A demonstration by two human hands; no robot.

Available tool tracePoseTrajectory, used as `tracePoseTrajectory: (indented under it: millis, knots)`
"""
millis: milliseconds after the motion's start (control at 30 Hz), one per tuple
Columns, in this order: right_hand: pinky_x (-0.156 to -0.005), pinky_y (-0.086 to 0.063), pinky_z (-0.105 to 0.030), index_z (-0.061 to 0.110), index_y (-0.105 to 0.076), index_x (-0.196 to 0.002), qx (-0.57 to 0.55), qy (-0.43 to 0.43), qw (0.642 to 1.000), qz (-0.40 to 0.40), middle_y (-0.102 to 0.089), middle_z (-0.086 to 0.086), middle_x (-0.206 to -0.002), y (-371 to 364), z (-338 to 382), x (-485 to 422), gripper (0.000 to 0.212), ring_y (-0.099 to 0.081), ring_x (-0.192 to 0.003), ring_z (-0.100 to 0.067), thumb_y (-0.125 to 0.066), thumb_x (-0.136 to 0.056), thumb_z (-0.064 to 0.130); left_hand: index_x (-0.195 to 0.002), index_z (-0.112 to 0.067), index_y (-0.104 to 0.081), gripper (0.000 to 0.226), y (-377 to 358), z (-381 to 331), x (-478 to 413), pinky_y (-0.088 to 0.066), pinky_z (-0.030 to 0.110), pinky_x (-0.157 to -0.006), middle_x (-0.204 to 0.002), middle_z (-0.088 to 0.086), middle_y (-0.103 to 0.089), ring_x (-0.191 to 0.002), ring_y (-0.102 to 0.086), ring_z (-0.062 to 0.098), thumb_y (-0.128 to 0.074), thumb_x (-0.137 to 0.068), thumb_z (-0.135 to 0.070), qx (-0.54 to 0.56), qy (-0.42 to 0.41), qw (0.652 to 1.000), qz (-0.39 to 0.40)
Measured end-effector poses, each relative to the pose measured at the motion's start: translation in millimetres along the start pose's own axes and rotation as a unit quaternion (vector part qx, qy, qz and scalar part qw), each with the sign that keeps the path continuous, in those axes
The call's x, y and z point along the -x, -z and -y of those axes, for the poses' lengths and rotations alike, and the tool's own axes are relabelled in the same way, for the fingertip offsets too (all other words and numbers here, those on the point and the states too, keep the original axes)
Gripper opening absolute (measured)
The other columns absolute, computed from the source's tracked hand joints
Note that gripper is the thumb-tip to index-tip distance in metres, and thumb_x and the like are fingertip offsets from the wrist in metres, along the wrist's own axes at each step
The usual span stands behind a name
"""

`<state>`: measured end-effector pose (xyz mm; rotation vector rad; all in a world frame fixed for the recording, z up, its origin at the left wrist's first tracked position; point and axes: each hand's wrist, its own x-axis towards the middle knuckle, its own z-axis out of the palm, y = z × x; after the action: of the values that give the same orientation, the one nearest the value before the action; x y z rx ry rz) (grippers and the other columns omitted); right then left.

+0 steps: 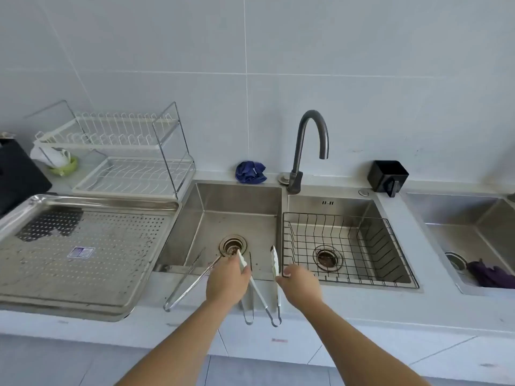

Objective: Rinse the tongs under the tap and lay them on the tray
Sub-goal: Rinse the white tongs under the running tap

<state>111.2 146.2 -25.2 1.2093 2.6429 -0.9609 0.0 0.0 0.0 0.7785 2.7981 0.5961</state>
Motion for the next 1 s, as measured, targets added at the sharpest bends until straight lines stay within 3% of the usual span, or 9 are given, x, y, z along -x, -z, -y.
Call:
tracePoseTrajectory:
  millis: [100,200,333,433,500,633,700,867,1000]
  knots:
    - [-0.07,-0.043,-0.028,0.02,-0.062,-0.116,0.008,-0.02,1.0,0.013,-0.068,0.001,-0.103,-8,4,-7,0.033,-0.06,-0.091,-0.022,-0.059,-0.097,0.047,-0.097,-0.01,-0.065,0.029,-8,0,-3,-0.041,0.034,-0.063,-0.084,0.004,-0.062,-0.078,-0.058,0.026,-0.051,-0.099,-0.036,0.073,0.053,0.996,0.015]
    - [-0.069,-0.043,-0.029,0.02,-0.057,-0.106,0.031,-0.038,0.999,0.019,-0.066,0.001,-0.1,-16,11,-11,0.029,-0.058,-0.086,-0.022,-0.06,-0.097,0.047,-0.075,-0.014,-0.053,0.03,-18,0,-1,-0.032,0.032,-0.054,-0.066,-0.002,-0.052,-0.069,-0.051,0.023,-0.055,-0.098,-0.033,0.115,0.107,0.987,0.044]
    - [-0.078,-0.053,-0.032,0.017,-0.062,-0.112,0.039,-0.053,0.998,0.02,-0.07,-0.001,-0.108,-27,13,-17,0.019,-0.065,-0.099,-0.025,-0.057,-0.096,0.026,-0.085,-0.012,-0.067,0.025,-29,5,2,-0.036,0.029,-0.053,-0.072,0.002,-0.065,-0.066,-0.055,0.02,-0.057,-0.097,-0.032,0.175,0.127,0.973,0.078]
    - [-0.061,-0.045,-0.028,0.017,-0.059,-0.089,0.043,-0.069,0.996,0.029,-0.065,0.0,-0.086,-30,15,-21,0.005,-0.062,-0.083,-0.024,-0.054,-0.091,0.018,-0.071,-0.011,-0.057,0.031,-33,8,-1,-0.031,0.032,-0.054,-0.064,0.0,-0.054,-0.06,-0.048,0.018,-0.058,-0.095,-0.03,0.186,0.123,0.971,0.089]
    - [-0.049,-0.034,-0.027,0.018,-0.047,-0.073,0.043,-0.075,0.996,0.032,-0.054,0.001,-0.069,-30,18,-22,0.015,-0.055,-0.068,-0.023,-0.055,-0.086,0.015,-0.074,-0.008,-0.059,0.029,-32,8,-3,-0.031,0.032,-0.054,-0.064,0.0,-0.054,-0.061,-0.048,0.02,-0.058,-0.095,-0.028,0.196,0.119,0.968,0.1]
    - [-0.043,-0.032,-0.024,0.019,-0.042,-0.063,0.007,-0.078,0.997,-0.006,-0.05,0.005,-0.055,-27,28,-21,0.024,-0.048,-0.049,-0.014,-0.054,-0.082,0.012,-0.076,-0.021,-0.06,0.022,-22,8,-8,-0.036,0.022,-0.054,-0.071,-0.006,-0.063,-0.067,-0.058,0.014,-0.059,-0.095,-0.034,0.244,0.106,0.958,0.104]
    - [-0.044,-0.032,-0.024,0.021,-0.045,-0.062,-0.02,-0.079,0.996,-0.032,-0.054,0.006,-0.053,-20,36,-21,0.026,-0.05,-0.049,-0.011,-0.055,-0.084,0.013,-0.078,-0.022,-0.059,0.022,-16,7,-12,-0.04,0.025,-0.06,-0.074,-0.006,-0.061,-0.069,-0.056,0.014,-0.061,-0.093,-0.038,0.287,0.093,0.947,0.107]
    - [-0.047,-0.032,-0.027,0.019,-0.043,-0.064,-0.062,-0.059,0.993,-0.079,-0.053,0.005,-0.054,-1,69,-24,0.025,-0.047,-0.051,-0.014,-0.057,-0.084,0.014,-0.1,-0.02,-0.069,0.022,6,1,-30,-0.056,0.044,-0.089,-0.094,-0.001,-0.076,-0.095,-0.07,0.021,-0.072,-0.086,-0.038,0.485,0.098,0.854,0.16]
    - [-0.047,-0.042,-0.023,0.022,-0.054,-0.068,-0.119,-0.034,0.989,-0.083,-0.063,0.002,-0.062,7,92,-28,0.02,-0.054,-0.053,-0.011,-0.057,-0.086,0.013,-0.116,-0.038,-0.065,0.033,13,-1,-46,-0.06,0.047,-0.072,-0.099,0.006,-0.077,-0.088,-0.073,0.022,-0.072,-0.09,-0.019,0.631,0.142,0.726,0.233]
